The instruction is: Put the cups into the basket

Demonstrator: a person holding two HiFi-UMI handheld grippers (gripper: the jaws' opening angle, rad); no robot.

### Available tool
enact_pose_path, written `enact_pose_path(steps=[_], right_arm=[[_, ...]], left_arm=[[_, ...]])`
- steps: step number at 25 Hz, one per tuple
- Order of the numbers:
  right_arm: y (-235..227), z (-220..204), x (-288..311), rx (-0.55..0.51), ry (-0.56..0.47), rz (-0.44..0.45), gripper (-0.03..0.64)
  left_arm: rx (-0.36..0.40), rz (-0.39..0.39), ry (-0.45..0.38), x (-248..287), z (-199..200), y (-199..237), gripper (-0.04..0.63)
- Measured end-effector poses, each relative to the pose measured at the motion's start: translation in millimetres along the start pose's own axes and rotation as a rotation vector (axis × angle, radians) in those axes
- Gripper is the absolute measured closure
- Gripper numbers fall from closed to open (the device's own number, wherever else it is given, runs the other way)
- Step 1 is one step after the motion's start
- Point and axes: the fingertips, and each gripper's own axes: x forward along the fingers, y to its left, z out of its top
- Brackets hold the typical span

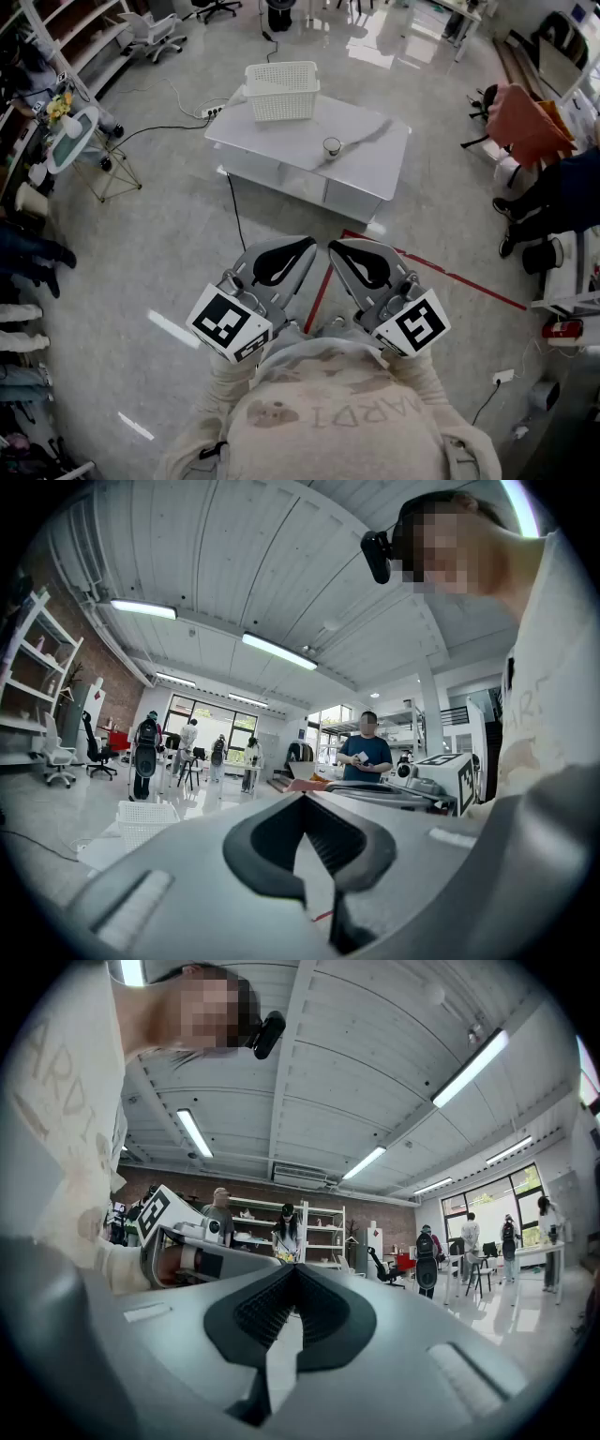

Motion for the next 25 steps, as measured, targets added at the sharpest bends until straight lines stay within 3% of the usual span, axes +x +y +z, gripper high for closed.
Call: enact_pose_path(steps=[11,18,25], right_arm=[[4,2,16,0.003,-0.005,0.007,0.594],[11,-6,26,-0.018,0.006,-0.042,0.592],[-19,-29,17,0.091,-0.002,-0.081,0.592]], left_arm=[[0.019,0.006,0.003,-10,1,13,0.595],[0.040,-0.011,0.004,-22,-11,20,0.595],[0.014,-0.026,0.003,-4,-24,33,0.595]])
